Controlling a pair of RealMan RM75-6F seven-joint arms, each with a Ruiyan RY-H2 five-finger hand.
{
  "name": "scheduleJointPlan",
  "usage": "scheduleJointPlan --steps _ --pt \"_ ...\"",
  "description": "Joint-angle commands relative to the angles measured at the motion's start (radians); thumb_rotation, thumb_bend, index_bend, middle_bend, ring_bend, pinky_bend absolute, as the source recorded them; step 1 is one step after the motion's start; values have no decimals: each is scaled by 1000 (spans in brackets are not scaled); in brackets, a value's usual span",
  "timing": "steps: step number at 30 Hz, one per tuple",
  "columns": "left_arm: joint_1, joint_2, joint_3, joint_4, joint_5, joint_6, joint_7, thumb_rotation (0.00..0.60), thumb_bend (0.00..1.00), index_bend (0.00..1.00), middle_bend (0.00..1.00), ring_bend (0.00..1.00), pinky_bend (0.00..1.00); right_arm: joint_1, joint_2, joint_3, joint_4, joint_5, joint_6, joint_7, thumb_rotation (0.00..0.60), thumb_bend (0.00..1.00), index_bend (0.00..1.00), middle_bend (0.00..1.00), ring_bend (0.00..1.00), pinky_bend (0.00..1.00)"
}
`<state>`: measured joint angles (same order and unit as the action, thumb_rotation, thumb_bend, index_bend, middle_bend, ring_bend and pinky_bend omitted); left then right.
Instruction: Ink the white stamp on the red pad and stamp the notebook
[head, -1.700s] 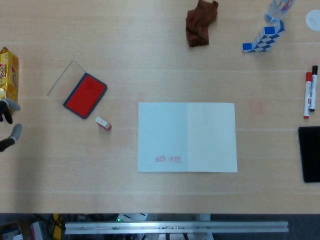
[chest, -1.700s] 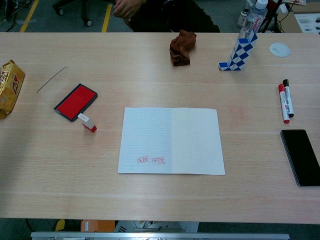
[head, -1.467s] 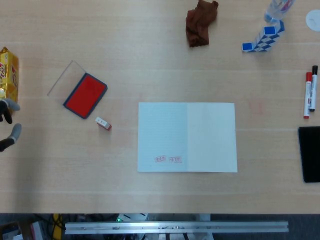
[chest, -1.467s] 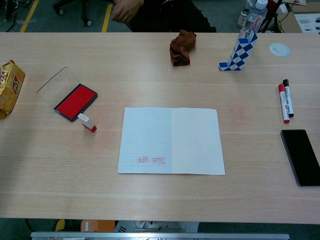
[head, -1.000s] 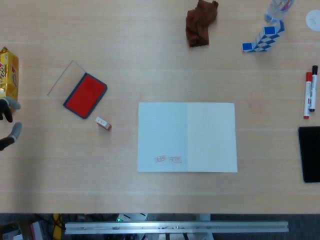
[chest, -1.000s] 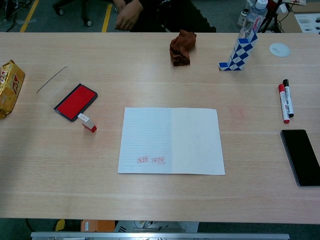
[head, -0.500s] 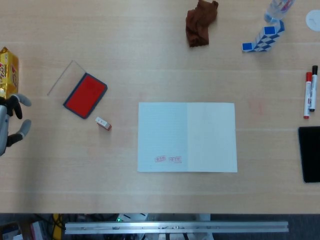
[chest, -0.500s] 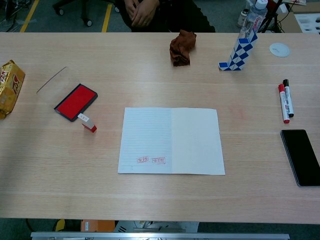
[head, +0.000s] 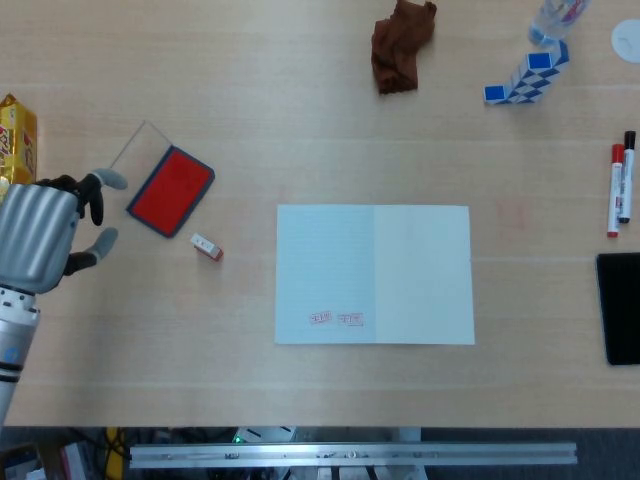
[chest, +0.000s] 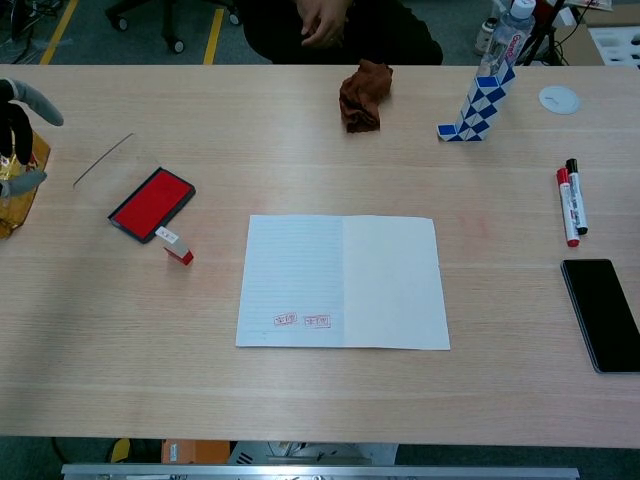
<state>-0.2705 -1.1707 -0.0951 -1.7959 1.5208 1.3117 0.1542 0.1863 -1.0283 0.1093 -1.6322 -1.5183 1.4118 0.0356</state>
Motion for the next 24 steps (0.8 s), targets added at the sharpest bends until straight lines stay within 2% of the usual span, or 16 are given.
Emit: scheduleJointPlan --steps 1,3,6,9,12,17,21,24 --pt "-36 -8 -8 -3 -2 -43 14 600 229 336 680 635 785 2 0 0 0 1 -3 0 600 119 468 490 408 573" --pt "-60 -14 -11 1 -5 -74 21 600 229 332 737 712 851 3 0 -1 0 2 -5 1 600 120 468 490 408 573" --pt "-93 -19 -13 4 -15 -121 41 600 229 332 885 874 950 4 -1 -4 2 4 -8 1 600 119 468 490 408 573" --pt "-124 -24 -12 6 -31 -168 69 600 230 331 963 964 997 5 -3 -7 3 6 -12 -1 600 119 468 490 408 573" --pt "-150 -42 -13 19 -55 -205 97 600 229 317 999 1000 1000 6 -5 -8 4 6 -13 -2 600 119 467 490 408 573" --pt "-179 -82 -7 55 -71 -230 141 600 229 313 1000 1000 1000 6 -7 -12 5 5 -16 -2 600 119 467 490 408 573" --pt "-192 -104 6 76 -74 -244 160 600 229 331 960 988 1000 5 -5 -15 5 8 -18 -3 600 120 466 490 408 573" --pt "-206 -113 15 85 -91 -271 177 600 229 344 987 997 1000 5 -6 -17 5 10 -21 -3 600 119 466 490 408 573"
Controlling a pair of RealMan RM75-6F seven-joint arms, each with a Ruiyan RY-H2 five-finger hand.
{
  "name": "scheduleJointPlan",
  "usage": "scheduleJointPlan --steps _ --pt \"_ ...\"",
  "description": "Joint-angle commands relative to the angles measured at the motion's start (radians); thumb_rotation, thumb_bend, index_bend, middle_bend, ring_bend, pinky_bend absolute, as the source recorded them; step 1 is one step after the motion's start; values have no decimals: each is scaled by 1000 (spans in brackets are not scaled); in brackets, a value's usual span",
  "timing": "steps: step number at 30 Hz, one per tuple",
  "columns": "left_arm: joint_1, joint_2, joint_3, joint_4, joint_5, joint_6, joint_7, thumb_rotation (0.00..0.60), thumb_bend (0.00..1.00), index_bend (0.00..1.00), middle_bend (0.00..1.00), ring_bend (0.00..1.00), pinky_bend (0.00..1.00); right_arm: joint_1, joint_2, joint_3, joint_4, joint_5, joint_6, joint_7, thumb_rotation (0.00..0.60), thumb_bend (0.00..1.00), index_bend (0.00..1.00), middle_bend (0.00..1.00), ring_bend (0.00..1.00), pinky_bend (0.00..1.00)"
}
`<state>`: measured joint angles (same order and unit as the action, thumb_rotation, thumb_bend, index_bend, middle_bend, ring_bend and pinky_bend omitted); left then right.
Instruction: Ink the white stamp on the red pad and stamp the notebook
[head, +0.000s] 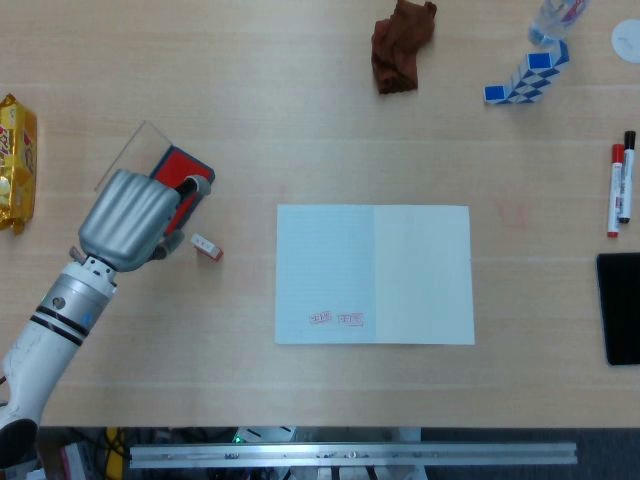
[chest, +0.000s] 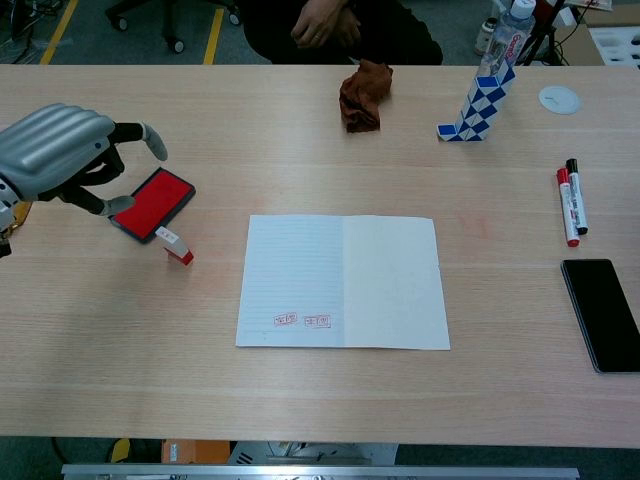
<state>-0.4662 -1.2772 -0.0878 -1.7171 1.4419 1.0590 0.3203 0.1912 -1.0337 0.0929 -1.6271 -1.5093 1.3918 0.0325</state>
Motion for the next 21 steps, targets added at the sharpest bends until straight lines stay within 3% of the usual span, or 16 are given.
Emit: scheduleJointPlan --steps 1,21 --pt "-15 -8 10 7 -18 -28 18 600 229 346 995 1000 1000 0 -1 -2 1 1 -1 0 600 119 466 490 408 573" --pt "-66 -115 53 76 -144 -93 178 600 229 383 1000 1000 1000 -1 -8 -13 16 8 -15 9 600 119 463 490 408 573"
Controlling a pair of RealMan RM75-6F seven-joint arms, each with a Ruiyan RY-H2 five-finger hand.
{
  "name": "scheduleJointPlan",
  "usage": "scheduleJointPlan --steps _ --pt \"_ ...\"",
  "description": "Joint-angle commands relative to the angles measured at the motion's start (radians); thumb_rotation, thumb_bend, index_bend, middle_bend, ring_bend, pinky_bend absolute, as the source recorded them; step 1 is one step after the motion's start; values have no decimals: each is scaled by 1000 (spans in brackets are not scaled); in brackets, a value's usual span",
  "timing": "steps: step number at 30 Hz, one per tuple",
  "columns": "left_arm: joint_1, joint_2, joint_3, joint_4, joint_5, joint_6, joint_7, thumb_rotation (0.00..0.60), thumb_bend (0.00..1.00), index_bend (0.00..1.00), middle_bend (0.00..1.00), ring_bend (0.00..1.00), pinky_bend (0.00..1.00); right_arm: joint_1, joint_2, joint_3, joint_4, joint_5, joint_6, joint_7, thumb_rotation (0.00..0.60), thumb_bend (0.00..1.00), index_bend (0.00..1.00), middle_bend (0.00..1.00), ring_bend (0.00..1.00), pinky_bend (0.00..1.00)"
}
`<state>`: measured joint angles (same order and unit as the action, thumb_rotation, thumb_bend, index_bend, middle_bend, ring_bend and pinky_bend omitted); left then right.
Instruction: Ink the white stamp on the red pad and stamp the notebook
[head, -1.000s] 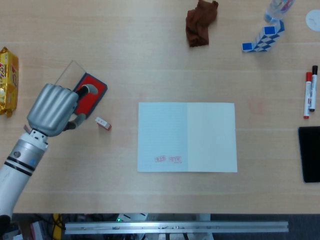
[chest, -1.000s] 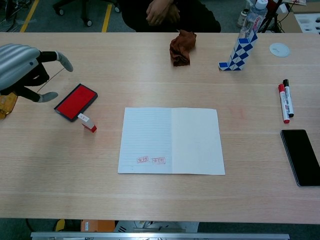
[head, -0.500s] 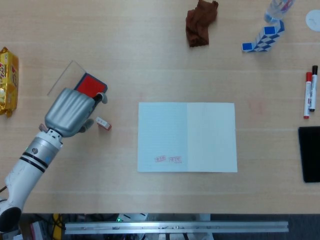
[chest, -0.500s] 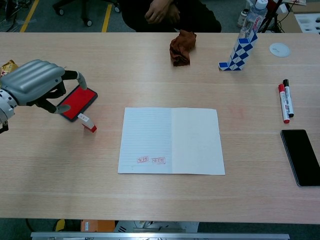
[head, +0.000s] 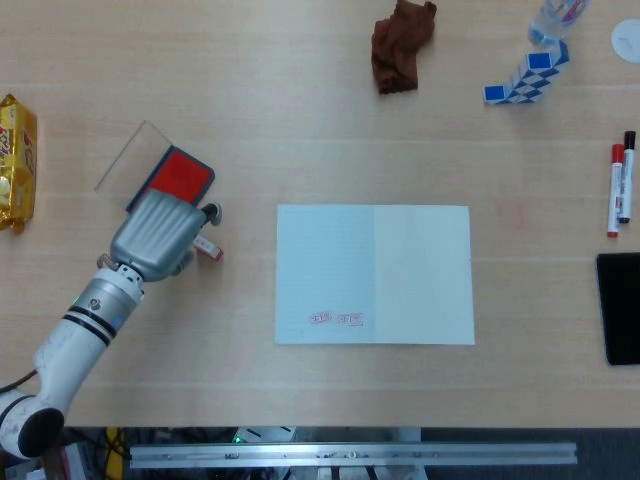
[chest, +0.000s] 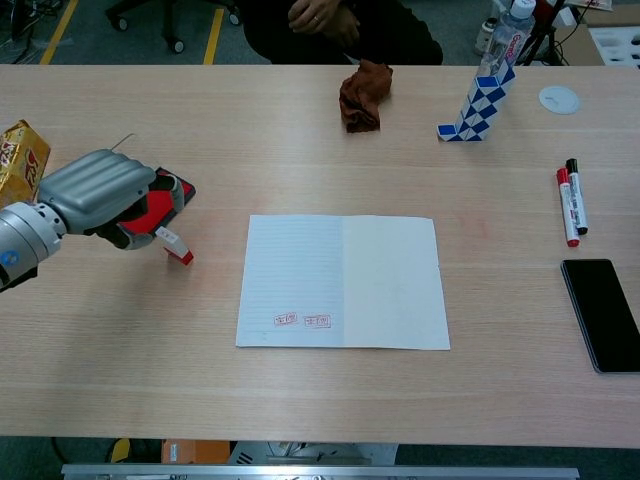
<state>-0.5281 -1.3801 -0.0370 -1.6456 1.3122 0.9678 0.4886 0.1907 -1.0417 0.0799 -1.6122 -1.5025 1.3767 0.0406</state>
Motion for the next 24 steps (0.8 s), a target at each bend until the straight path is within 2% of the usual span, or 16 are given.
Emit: scheduleJointPlan --steps 1,24 --pt "-5 -18 3 6 -21 -2 14 600 229 383 1000 1000 1000 -1 -1 -1 3 2 0 3 600 119 463 490 408 573" --pt "-18 -141 28 79 -118 39 152 600 229 386 1000 1000 1000 -3 -11 -7 37 7 -9 35 600 119 462 490 408 573"
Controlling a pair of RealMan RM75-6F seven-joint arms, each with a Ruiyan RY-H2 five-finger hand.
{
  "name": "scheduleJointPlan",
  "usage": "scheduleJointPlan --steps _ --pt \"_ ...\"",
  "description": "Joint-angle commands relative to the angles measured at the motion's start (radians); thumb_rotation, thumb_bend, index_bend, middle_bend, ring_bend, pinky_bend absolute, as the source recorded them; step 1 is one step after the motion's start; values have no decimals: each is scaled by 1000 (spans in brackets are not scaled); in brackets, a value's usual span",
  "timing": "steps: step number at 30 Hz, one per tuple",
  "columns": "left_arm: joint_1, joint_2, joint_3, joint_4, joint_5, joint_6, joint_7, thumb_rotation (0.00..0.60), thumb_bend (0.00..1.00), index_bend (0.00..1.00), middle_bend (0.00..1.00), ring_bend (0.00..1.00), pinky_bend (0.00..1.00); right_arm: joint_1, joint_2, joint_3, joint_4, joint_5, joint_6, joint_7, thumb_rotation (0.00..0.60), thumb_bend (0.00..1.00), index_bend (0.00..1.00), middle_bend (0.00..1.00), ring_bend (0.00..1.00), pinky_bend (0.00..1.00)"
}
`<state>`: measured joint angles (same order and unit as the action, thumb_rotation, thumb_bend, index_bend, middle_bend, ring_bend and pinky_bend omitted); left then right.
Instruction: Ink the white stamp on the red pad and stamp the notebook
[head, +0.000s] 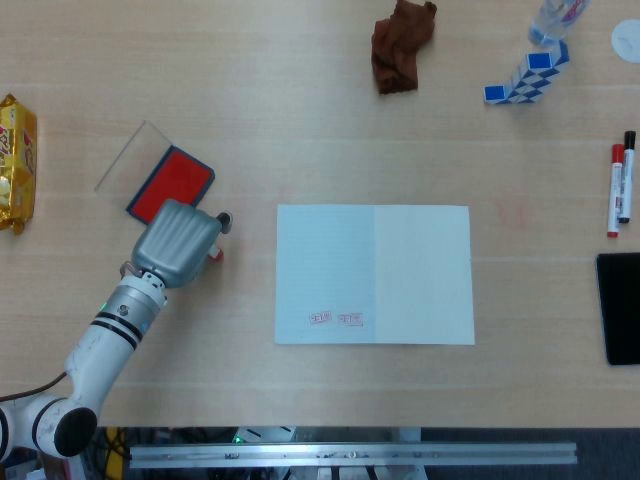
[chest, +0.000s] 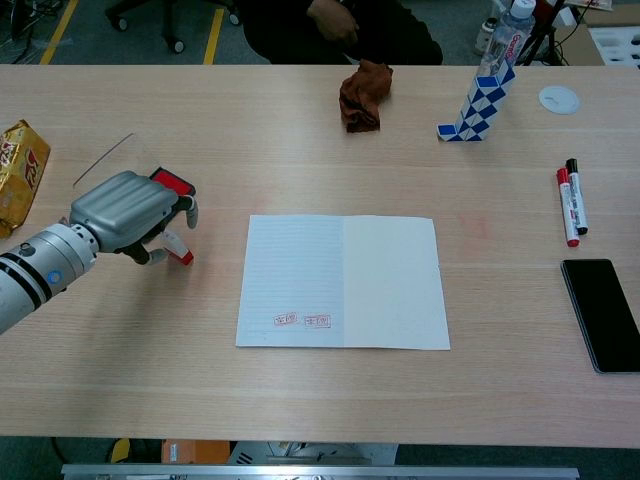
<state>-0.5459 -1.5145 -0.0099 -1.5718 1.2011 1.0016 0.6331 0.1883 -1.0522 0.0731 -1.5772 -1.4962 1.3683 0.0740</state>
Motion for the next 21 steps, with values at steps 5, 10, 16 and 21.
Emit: scheduleJointPlan --steps 5,10,16,21 --pt "-1 -23 5 20 -20 13 24 600 229 402 1000 1000 1000 -1 -3 -2 8 1 -2 7 600 119 462 490 408 573" --pt "1 -37 9 33 -26 23 29 600 229 434 1000 1000 1000 -2 -1 -3 9 0 0 10 600 119 462 490 408 573" --pt "2 -56 11 51 -27 32 30 600 229 459 1000 1000 1000 -3 -1 -3 10 1 0 11 600 119 462 490 408 573" --pt "2 -72 11 69 -30 41 37 600 229 466 1000 1000 1000 -4 -2 -4 12 2 -1 12 600 119 462 490 408 573"
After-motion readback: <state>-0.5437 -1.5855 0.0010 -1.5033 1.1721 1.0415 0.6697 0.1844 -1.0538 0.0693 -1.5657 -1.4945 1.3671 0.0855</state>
